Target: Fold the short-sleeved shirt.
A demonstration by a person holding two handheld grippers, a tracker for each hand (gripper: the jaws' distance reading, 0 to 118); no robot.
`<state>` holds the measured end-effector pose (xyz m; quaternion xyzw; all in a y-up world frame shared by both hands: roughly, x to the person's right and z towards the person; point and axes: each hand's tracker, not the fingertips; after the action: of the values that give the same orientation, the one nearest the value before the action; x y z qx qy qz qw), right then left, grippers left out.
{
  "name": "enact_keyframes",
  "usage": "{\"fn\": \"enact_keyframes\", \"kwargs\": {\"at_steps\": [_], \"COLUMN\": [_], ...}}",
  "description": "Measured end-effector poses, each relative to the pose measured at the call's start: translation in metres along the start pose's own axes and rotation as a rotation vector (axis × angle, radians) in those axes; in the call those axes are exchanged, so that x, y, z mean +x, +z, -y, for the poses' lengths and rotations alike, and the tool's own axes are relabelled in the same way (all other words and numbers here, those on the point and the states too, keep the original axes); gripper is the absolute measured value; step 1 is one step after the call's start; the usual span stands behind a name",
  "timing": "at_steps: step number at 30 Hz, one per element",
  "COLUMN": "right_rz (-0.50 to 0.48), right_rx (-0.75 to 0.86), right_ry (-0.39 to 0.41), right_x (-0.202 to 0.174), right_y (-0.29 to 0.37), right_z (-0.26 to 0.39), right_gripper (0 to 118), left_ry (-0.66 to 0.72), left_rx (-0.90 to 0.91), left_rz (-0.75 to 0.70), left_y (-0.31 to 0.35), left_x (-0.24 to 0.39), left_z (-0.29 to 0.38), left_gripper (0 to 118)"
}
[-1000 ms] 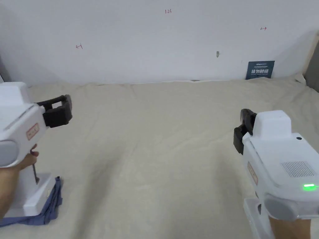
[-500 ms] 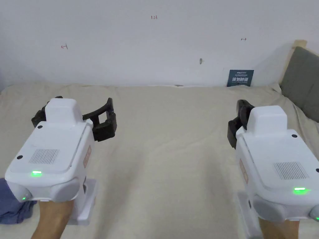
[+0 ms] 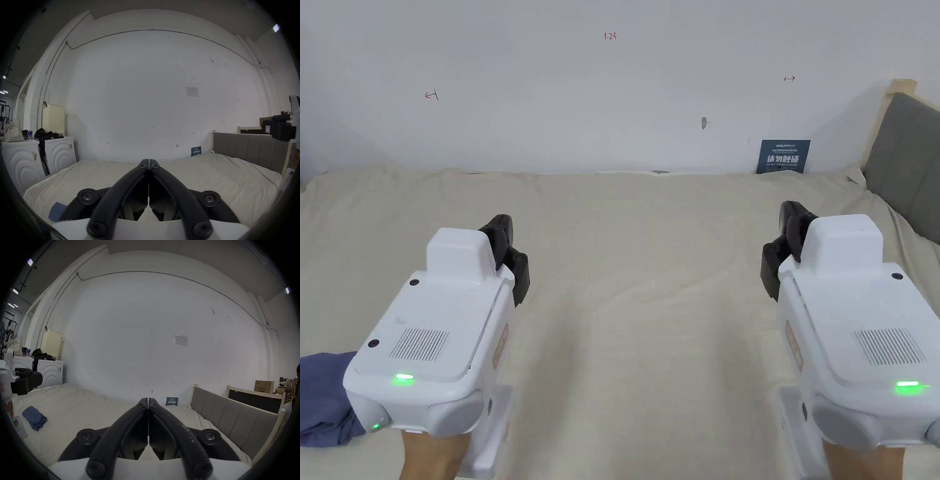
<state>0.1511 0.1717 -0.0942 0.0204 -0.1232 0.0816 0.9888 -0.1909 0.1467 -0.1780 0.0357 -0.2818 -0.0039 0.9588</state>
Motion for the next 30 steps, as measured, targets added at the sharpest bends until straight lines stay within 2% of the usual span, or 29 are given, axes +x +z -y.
{"fn": "enact_keyframes", "kwargs": {"at_steps": [30], "right_rz": [-0.007], "right_rx": [-0.014], "right_ry": [0.003], "right_x": [-0.0028], "right_y": [-0.0011], "right_z": [0.0004], "right_gripper": [3], "left_ry": [-0.059], "left_rx": [-0.001], "left_rz": [-0.032], "left_y": [0.0012], "left_x": [-0.0008], "left_z": [0.0022], "left_gripper": [0]}}
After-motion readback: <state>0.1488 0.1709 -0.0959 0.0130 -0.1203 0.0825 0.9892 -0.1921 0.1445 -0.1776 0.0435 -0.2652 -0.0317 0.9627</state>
